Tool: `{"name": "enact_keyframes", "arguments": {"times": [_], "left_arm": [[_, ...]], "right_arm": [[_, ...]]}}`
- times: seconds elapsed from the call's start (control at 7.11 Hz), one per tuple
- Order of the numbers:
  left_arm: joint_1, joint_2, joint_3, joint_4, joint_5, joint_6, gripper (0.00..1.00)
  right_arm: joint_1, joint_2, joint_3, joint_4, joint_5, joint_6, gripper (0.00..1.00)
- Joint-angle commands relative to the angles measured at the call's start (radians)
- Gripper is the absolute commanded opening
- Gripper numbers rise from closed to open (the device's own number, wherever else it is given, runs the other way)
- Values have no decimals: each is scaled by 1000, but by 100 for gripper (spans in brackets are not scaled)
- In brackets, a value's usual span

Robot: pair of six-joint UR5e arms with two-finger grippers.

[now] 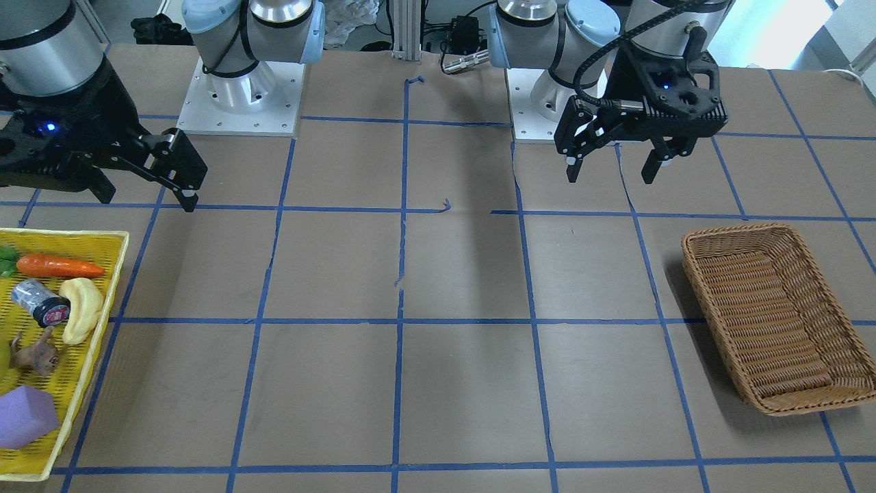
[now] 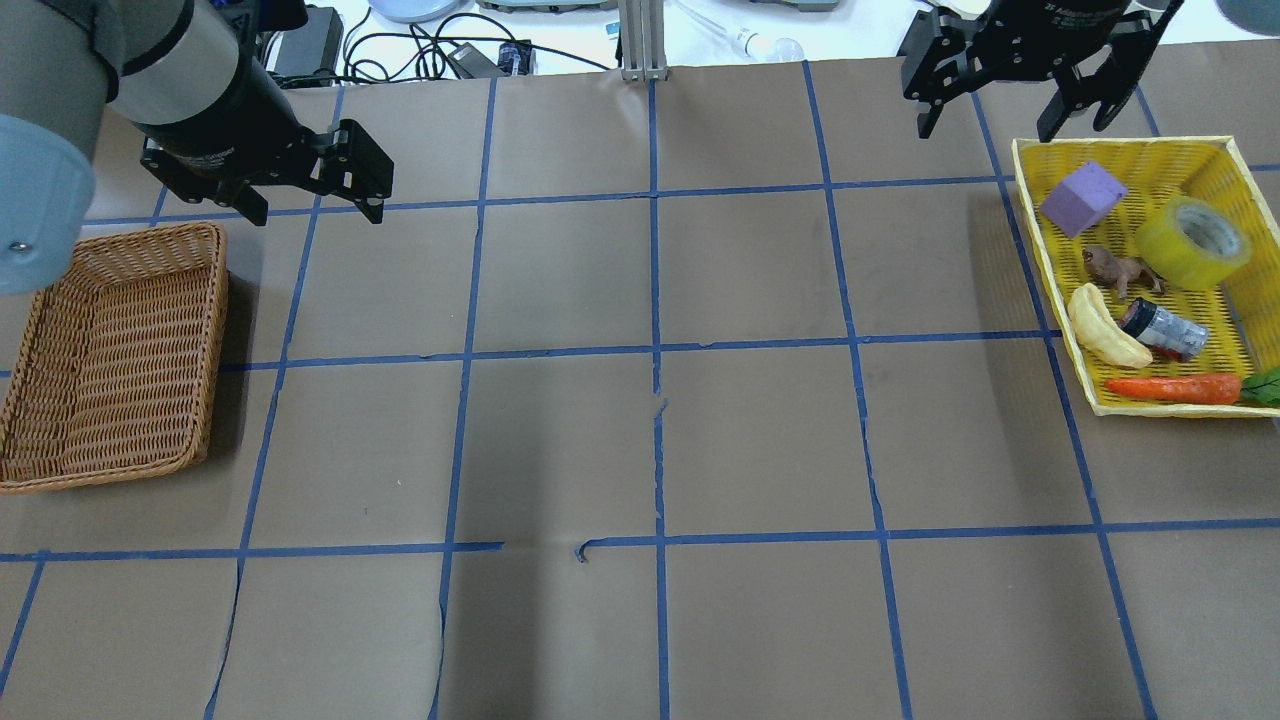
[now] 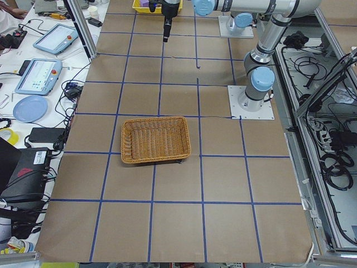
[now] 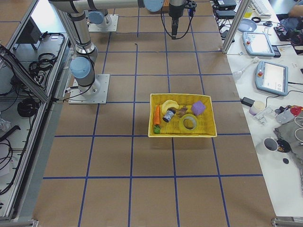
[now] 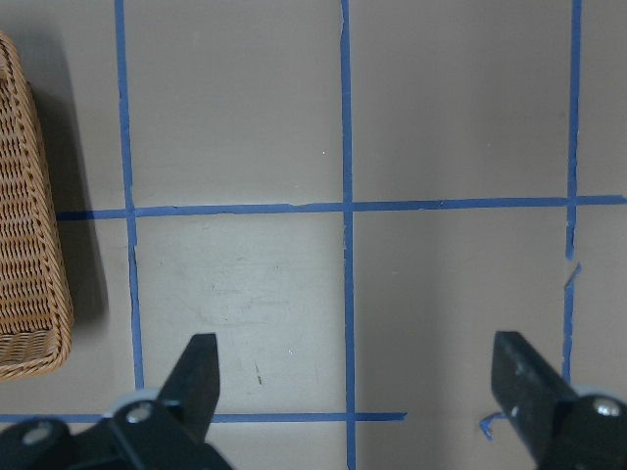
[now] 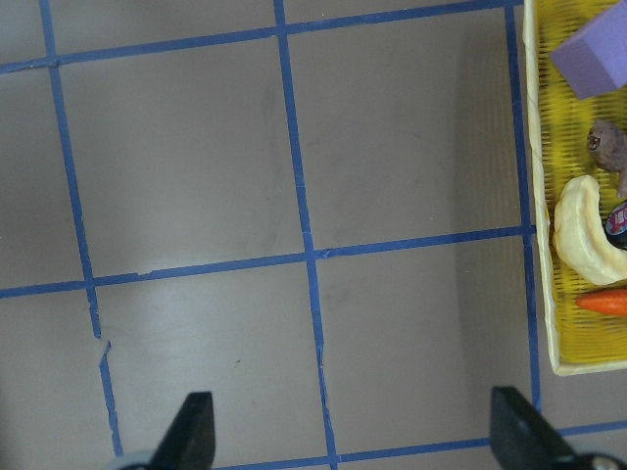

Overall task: Transfer tape with both arms
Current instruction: 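Move the right gripper down over the yellow tape roll in the crate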

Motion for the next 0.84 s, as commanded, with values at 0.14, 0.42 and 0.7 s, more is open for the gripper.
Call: {"name": "enact_keyframes", "arguments": {"times": [0.14,0.42,0.7], "left_arm": [[-2,-1,-2,0,0,-3,100],[-6,-4,-2,2,1,-7,100],[-6,-4,-2,2,1,-8,100]], "right_arm": [[-250,11,-20,-12,38,-411,100],[-445,145,-14,-13,49,-650,100],[-544,282,-5,-130,131,-943,100]]}}
